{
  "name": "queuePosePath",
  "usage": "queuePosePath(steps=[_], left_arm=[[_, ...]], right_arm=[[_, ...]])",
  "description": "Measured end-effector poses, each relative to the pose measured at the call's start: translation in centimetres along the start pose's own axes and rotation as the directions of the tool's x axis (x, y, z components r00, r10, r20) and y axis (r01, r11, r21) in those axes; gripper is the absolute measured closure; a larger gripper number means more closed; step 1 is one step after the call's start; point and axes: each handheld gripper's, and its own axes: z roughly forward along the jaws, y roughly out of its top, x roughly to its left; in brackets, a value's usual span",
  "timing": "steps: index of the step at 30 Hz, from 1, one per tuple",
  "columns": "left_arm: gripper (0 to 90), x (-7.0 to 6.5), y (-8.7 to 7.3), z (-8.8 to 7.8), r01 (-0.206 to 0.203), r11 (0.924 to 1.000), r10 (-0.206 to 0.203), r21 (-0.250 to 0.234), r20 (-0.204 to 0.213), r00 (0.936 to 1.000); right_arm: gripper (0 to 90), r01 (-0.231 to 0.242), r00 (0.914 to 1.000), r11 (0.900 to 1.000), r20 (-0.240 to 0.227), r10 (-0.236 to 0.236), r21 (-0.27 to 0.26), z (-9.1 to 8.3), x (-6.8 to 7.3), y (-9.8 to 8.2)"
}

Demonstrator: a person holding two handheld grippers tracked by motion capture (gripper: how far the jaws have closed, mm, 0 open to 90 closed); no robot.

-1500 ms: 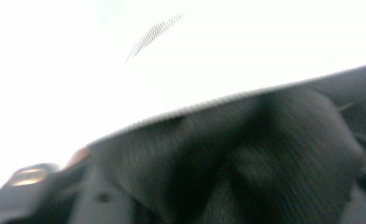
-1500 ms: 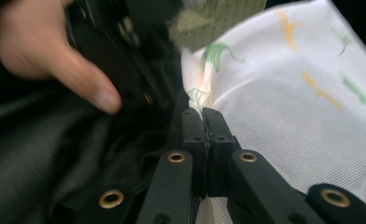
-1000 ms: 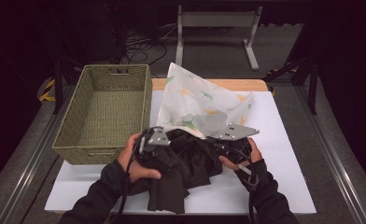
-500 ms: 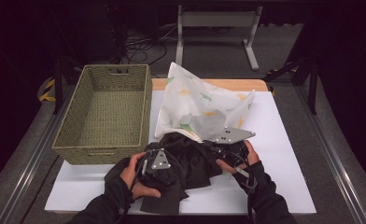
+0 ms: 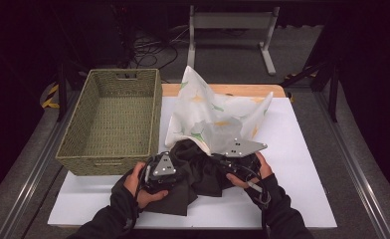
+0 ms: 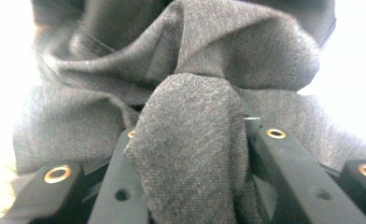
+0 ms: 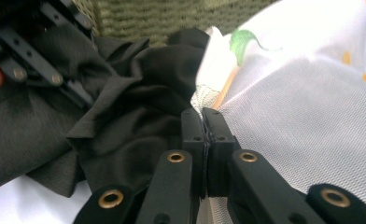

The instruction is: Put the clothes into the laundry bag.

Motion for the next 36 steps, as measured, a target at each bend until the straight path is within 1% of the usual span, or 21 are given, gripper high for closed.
queuePosePath(steps=[2, 3, 4, 5, 7, 11, 13, 15, 17, 18, 19, 21, 23, 24, 26, 28, 29, 32, 34, 35, 36], left_arm=[[72.0, 0.1, 0.6, -0.5, 0.014, 0.9991, -0.014, -0.041, -0.001, 0.9999], [72.0, 0.0, 0.9, -0.7, 0.013, 0.9982, -0.014, -0.058, -0.008, 0.9999], [72.1, 0.0, 1.7, -1.0, 0.01, 0.9961, -0.011, -0.088, -0.012, 0.9999], [72.1, 0.0, 1.7, -1.0, 0.01, 0.9961, -0.011, -0.088, -0.012, 0.9999], [72.2, -0.3, 2.7, -0.6, 0.022, 0.9921, -0.025, -0.123, -0.019, 0.9995], [72.2, -0.7, 4.3, 1.3, 0.017, 0.9903, -0.018, -0.138, -0.008, 0.9998], [72.0, -0.8, 5.0, 2.4, 0.004, 0.9909, -0.008, -0.134, -0.031, 0.9995], [72.0, -0.6, 5.3, 3.1, 0.02, 0.9903, -0.023, -0.138, -0.016, 0.9996], [71.5, -0.1, 5.7, 4.3, 0.049, 0.9901, -0.054, -0.132, -0.033, 0.998], [71.5, 0.1, 5.8, 4.8, 0.066, 0.989, -0.072, -0.132, -0.039, 0.9966], [71.1, 0.4, 5.9, 5.4, 0.099, 0.9855, -0.107, -0.137, -0.051, 0.993], [70.3, 0.9, 5.9, 6.0, 0.134, 0.9802, -0.147, -0.146, -0.082, 0.9858], [68.7, 1.4, 5.8, 6.5, 0.158, 0.9751, -0.18, -0.156, -0.138, 0.974], [67.9, 1.7, 5.7, 6.7, 0.176, 0.9711, -0.199, -0.162, -0.144, 0.9694], [64.3, 2.2, 5.3, 6.7, 0.217, 0.9603, -0.238, -0.175, -0.11, 0.965], [55.3, 2.2, 4.9, 6.2, 0.216, 0.958, -0.235, -0.189, -0.086, 0.9683], [48.2, 2.1, 4.8, 5.8, 0.206, 0.9615, -0.223, -0.182, -0.077, 0.9719], [23.9, 1.8, 4.2, 4.3, 0.142, 0.9845, -0.148, -0.104, -0.051, 0.9877], [16.8, 1.4, 3.4, 2.7, 0.102, 0.9904, -0.105, -0.094, -0.03, 0.994], [15.2, 0.9, 2.6, 1.1, 0.062, 0.9951, -0.063, -0.077, -0.01, 0.998], [10.5, 0.9, 2.6, 1.1, 0.062, 0.9951, -0.063, -0.077, -0.01, 0.998]], right_arm=[[89.2, -0.007, 0.9999, 0.999, -0.008, 0.006, -0.04, -0.2, 0.3, 0.6], [89.2, -0.007, 0.9999, 0.999, -0.008, 0.006, -0.04, -0.2, 0.3, 0.6], [89.3, -0.01, 0.9996, 0.998, -0.026, 0.008, -0.06, -0.3, 0.6, 1.0], [89.3, -0.01, 0.9996, 0.998, -0.026, 0.008, -0.06, -0.3, 0.6, 1.0], [89.3, -0.03, 0.9987, 0.995, -0.044, 0.026, -0.096, -0.6, 0.9, 1.5], [89.3, -0.053, 0.9978, 0.989, -0.047, 0.047, -0.137, -0.9, 1.2, 2.0], [89.3, -0.082, 0.9958, 0.983, -0.055, 0.073, -0.166, -1.3, 1.1, 2.0], [89.3, -0.094, 0.9946, 0.979, -0.059, 0.085, -0.18, -1.5, 1.0, 2.0], [89.3, -0.112, 0.9926, 0.973, -0.069, 0.1, -0.203, -2.1, 0.8, 2.0], [89.3, -0.112, 0.9926, 0.973, -0.069, 0.1, -0.203, -2.1, 0.8, 2.0], [89.4, -0.109, 0.9929, 0.974, -0.069, 0.097, -0.197, -2.1, 0.8, 2.0], [89.3, -0.102, 0.9933, 0.979, -0.07, 0.091, -0.174, -1.9, 1.0, 1.7], [89.3, -0.084, 0.9949, 0.987, -0.067, 0.075, -0.136, -1.4, 1.2, 1.2], [89.3, -0.074, 0.9959, 0.99, -0.061, 0.067, -0.116, -1.2, 1.3, 1.0], [89.3, -0.05, 0.9979, 0.996, -0.044, 0.047, -0.076, -0.7, 1.5, 0.5], [89.3, -0.021, 0.9994, 0.999, -0.026, 0.02, -0.038, -0.2, 1.7, 0.1], [89.3, -0.017, 0.9996, 1.0, -0.022, 0.016, -0.022, -0.1, 1.6, -0.2], [89.3, -0.002, 1.0, 1.0, 0.001, 0.002, 0.017, 0.2, 1.4, -1.0], [89.3, -0.01, 0.9999, 0.999, 0.002, 0.01, 0.033, 0.3, 1.2, -1.5], [89.4, -0.013, 0.9999, 0.999, 0.005, 0.013, 0.041, 0.3, 1.1, -1.8], [89.4, -0.013, 0.9999, 0.999, 0.005, 0.013, 0.041, 0.3, 1.1, -1.8]])
